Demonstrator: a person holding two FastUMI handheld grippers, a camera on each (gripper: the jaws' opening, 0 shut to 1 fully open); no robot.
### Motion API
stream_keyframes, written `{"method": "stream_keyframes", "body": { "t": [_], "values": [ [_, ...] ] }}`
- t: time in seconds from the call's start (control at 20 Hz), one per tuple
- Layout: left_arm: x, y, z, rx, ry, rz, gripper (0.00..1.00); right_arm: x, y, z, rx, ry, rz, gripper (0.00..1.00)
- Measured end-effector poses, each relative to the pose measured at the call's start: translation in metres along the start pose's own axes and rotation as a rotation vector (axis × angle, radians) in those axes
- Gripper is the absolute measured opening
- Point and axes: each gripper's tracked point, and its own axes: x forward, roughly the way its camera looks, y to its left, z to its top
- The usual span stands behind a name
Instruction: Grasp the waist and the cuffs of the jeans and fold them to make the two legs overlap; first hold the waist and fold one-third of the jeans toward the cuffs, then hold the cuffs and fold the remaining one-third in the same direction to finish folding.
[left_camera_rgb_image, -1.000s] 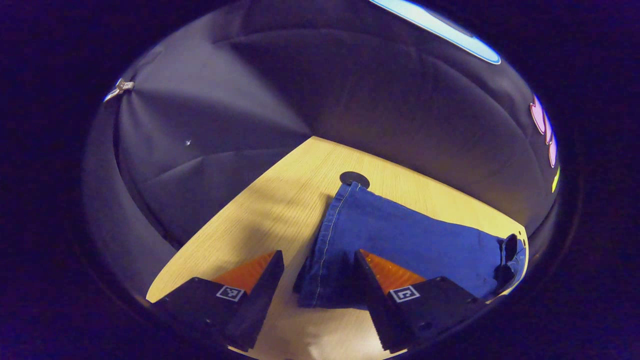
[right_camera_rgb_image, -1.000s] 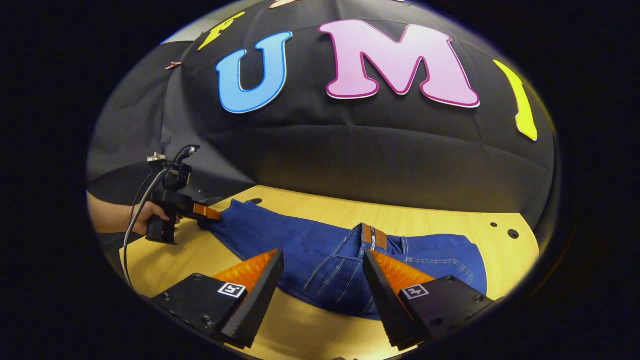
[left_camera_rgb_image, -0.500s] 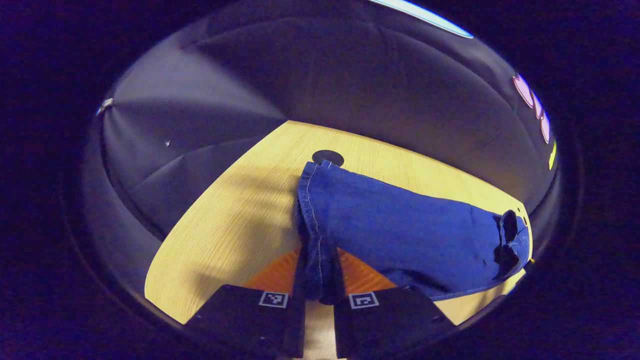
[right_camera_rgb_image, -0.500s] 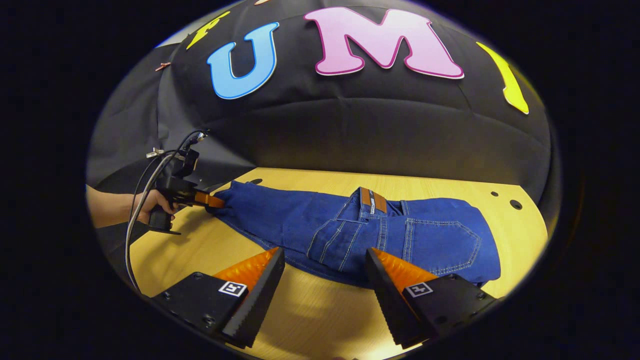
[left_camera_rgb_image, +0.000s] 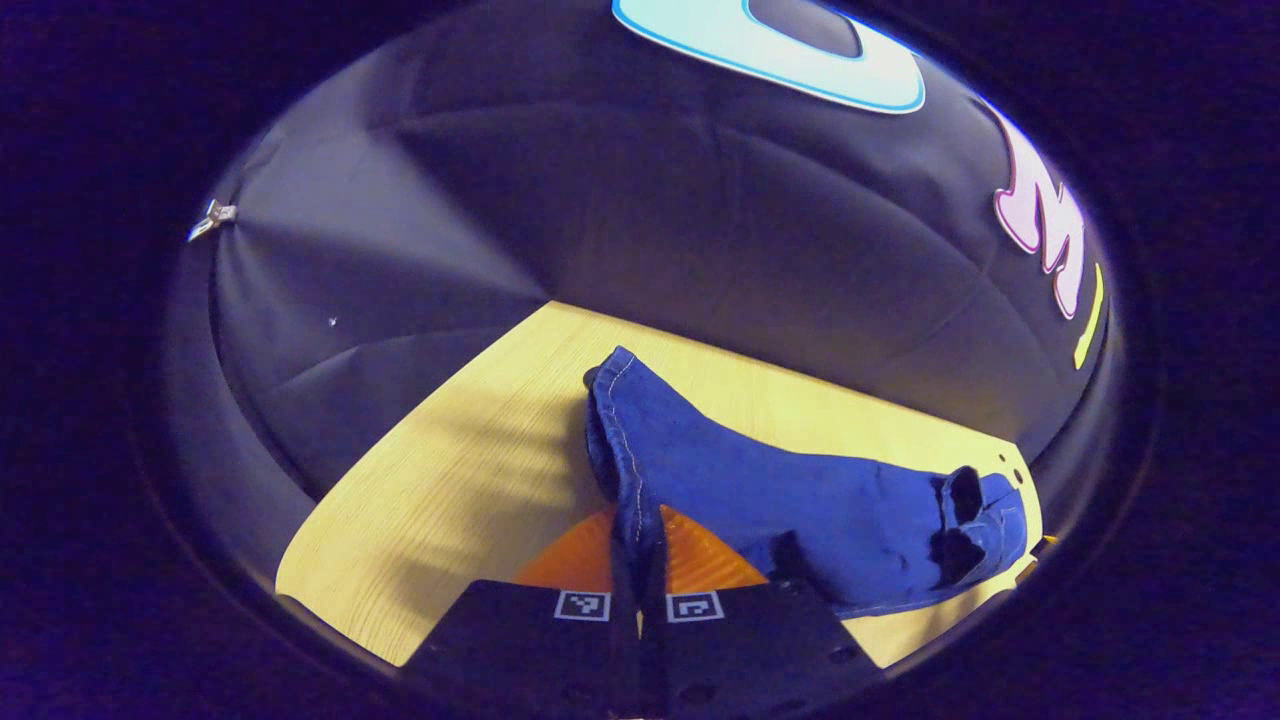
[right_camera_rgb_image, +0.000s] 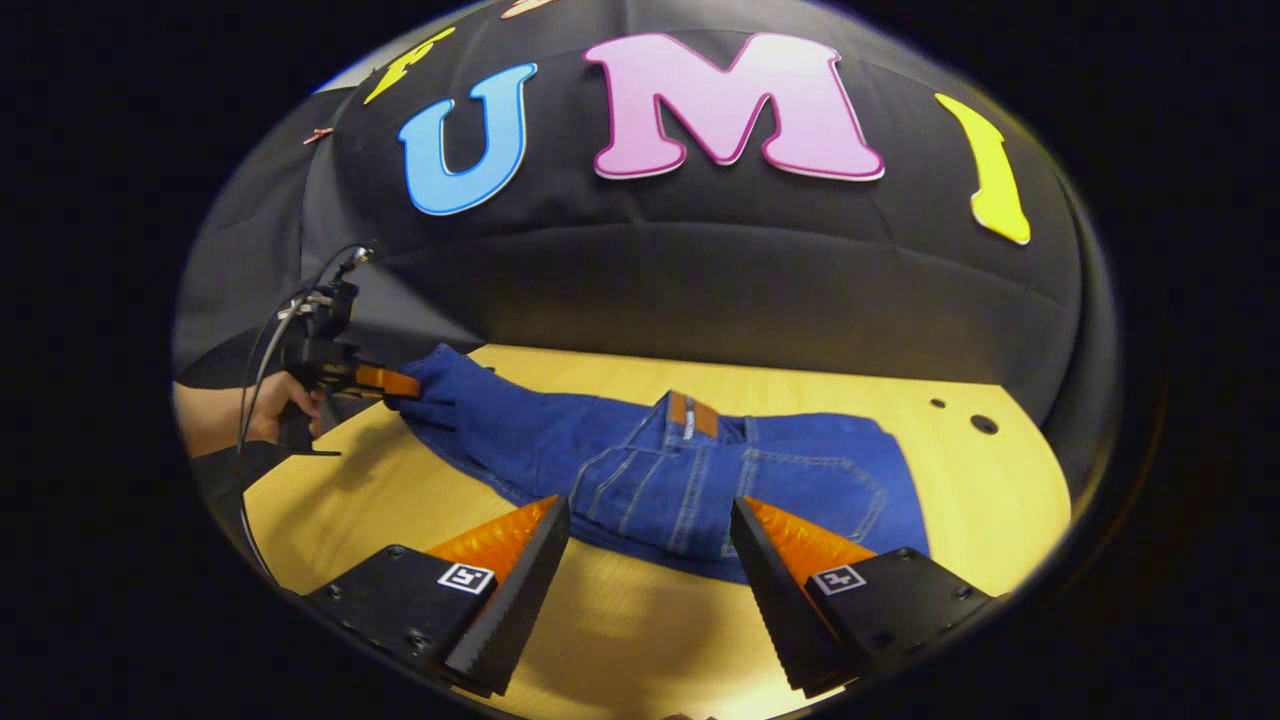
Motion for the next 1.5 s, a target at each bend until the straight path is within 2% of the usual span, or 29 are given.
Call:
{"method": "stream_keyframes", "body": {
  "t": [0.1,0.25,0.45,0.65,0.8,0.9,1.15,1.3,1.35,1.45,1.5],
  "values": [
    [-0.028,-0.023,0.030,0.000,-0.038,-0.047,0.06,-0.010,-0.020,0.012,0.009,-0.014,-0.030,0.98],
    [-0.066,-0.101,0.068,-0.002,-0.092,-0.133,0.06,-0.029,-0.051,0.031,0.008,-0.032,-0.074,0.98],
    [-0.096,-0.210,0.088,0.008,-0.108,-0.267,0.06,-0.058,-0.093,0.045,-0.012,-0.031,-0.121,0.98],
    [-0.112,-0.326,0.072,0.047,-0.068,-0.401,0.06,-0.089,-0.138,0.058,-0.017,-0.054,-0.178,0.98],
    [-0.103,-0.406,0.026,0.090,0.010,-0.463,0.06,-0.113,-0.173,0.060,-0.015,-0.063,-0.229,0.98],
    [-0.092,-0.444,-0.007,0.135,0.067,-0.484,0.06,-0.127,-0.195,0.055,-0.012,-0.059,-0.265,0.98],
    [-0.060,-0.483,-0.082,0.254,0.200,-0.489,0.06,-0.163,-0.228,0.040,0.053,-0.056,-0.340,0.98],
    [-0.050,-0.486,-0.106,0.363,0.227,-0.457,0.08,-0.180,-0.237,0.031,0.090,-0.052,-0.376,0.98],
    [-0.048,-0.486,-0.112,0.380,0.234,-0.459,0.15,-0.185,-0.238,0.030,0.095,-0.054,-0.386,0.98],
    [-0.058,-0.492,-0.117,0.350,0.233,-0.494,0.28,-0.196,-0.240,0.028,0.097,-0.055,-0.404,0.98],
    [-0.066,-0.498,-0.117,0.326,0.215,-0.514,0.29,-0.202,-0.239,0.029,0.099,-0.060,-0.412,0.98]
  ]
}}
